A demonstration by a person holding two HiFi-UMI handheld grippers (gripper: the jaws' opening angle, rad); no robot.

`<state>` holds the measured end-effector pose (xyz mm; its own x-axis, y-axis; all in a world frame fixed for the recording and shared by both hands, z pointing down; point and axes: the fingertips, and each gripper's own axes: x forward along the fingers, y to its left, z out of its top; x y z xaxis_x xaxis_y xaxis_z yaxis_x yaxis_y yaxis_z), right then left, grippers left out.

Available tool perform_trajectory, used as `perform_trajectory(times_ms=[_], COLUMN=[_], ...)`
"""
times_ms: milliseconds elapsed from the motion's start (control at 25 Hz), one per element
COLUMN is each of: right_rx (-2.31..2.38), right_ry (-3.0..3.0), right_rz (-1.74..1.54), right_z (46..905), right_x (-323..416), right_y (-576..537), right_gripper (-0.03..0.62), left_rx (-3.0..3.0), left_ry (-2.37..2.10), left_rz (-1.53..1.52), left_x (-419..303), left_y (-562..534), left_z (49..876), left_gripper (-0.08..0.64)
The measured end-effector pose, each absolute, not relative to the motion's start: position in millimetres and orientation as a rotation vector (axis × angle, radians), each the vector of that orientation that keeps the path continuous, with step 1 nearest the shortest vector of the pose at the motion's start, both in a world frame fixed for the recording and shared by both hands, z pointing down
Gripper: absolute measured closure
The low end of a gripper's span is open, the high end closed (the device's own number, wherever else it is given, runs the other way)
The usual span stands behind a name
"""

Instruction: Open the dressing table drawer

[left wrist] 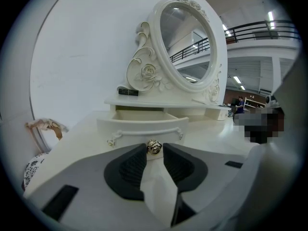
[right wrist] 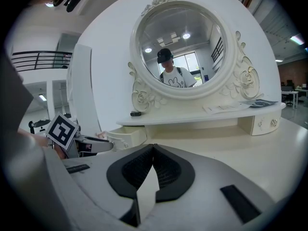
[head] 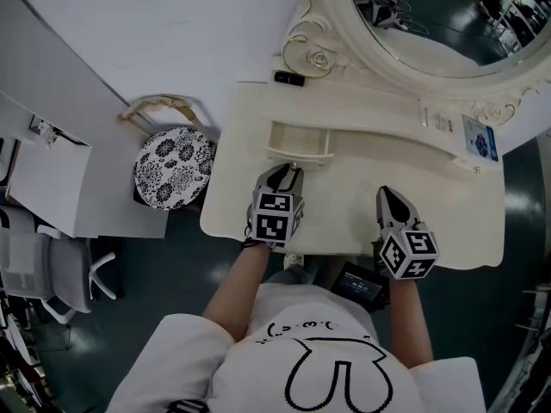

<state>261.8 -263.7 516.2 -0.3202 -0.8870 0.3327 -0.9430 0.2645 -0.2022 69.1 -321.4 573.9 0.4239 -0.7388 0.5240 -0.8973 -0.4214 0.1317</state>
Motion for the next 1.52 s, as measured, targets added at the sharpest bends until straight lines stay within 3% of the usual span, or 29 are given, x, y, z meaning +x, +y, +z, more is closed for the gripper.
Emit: perform_trajectory(times_ms=[520,1520], right_rx=[1.708,1.536], right_ry=[-2.439,-2.597], right_rz=[0.476,0.341], right_z=[498,436], right_x=[246,226], right_y=[-272,-280], right_gripper=[0.575,0.577], left_rx=[2.341,2.343], left_ry=[-1.349,-1.461], left_rz=[0.454,0.394], left_x=[63,45], left_y=[-317,-298], left_z=[555,487], left_gripper=[0.278,0.278])
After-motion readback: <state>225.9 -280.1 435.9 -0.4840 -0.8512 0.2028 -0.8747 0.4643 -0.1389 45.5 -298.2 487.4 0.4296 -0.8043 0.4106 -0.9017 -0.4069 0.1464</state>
